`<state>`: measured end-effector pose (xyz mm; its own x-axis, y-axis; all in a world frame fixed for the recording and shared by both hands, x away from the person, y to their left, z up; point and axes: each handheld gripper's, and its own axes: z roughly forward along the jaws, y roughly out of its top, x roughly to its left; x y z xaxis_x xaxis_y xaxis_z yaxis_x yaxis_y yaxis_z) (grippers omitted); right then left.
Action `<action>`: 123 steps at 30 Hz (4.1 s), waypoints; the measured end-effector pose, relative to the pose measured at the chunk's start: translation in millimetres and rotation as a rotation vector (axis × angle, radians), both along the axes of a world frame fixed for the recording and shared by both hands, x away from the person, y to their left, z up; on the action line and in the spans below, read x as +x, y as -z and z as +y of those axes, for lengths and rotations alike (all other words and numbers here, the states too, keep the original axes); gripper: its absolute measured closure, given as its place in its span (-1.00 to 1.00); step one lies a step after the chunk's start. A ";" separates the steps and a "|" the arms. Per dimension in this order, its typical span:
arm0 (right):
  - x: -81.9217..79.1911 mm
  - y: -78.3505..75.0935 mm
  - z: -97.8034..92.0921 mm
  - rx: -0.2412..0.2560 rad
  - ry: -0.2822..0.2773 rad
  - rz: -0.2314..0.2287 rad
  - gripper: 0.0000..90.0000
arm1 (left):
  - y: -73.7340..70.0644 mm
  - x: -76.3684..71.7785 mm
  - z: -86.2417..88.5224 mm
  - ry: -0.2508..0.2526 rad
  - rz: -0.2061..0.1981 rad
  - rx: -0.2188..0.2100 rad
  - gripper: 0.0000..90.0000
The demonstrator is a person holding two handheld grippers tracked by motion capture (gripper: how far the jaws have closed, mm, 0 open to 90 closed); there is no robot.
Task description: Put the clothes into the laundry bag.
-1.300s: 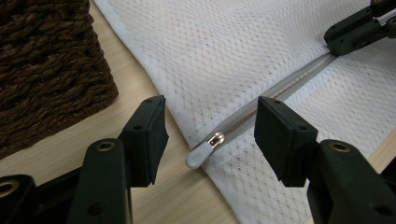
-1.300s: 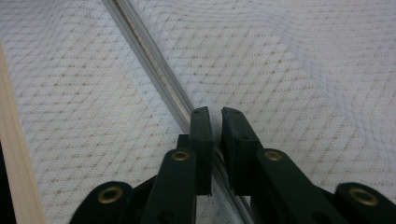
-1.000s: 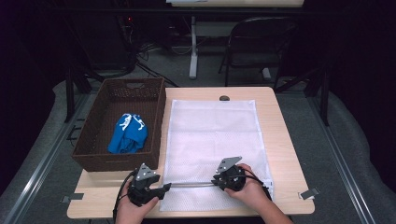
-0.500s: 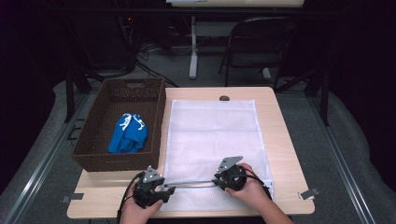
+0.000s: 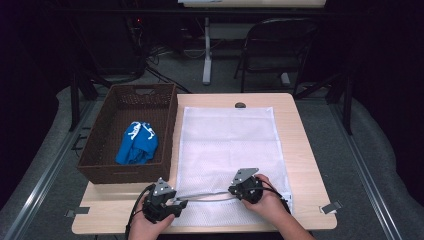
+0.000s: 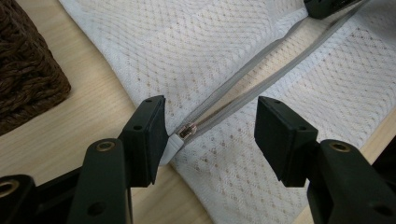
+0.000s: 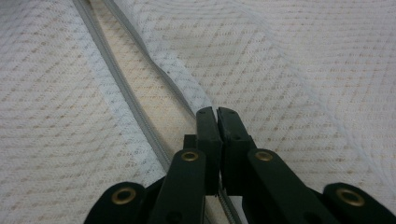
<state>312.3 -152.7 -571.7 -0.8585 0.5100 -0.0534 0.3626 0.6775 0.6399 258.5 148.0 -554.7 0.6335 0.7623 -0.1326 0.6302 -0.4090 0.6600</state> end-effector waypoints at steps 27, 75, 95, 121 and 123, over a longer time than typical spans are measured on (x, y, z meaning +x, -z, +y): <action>5.5 -35.8 -1.7 0.058 0.056 -0.004 0.97 | -6.1 -0.9 7.4 -0.037 -0.014 -0.031 -0.02; 23.4 -100.7 -0.8 0.114 0.014 -0.055 0.97 | -24.8 -8.1 14.2 -0.020 -0.047 -0.042 0.04; 21.4 -103.5 -3.3 0.138 0.025 -0.059 0.97 | -83.9 14.6 41.8 -0.100 -0.099 -0.022 -0.08; 21.2 -100.9 -3.9 0.138 0.023 -0.054 0.97 | -110.5 90.1 80.1 -0.275 -0.055 0.038 -0.11; 21.3 -100.5 -3.8 0.137 0.022 -0.053 0.97 | -109.2 94.1 83.1 -0.287 -0.049 0.047 -0.11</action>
<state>333.6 -156.5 -471.1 -0.8447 0.5346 -0.0271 0.3398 0.5747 0.7445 352.7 231.0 -445.4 0.3958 0.9158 -0.0675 0.6925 -0.2494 0.6770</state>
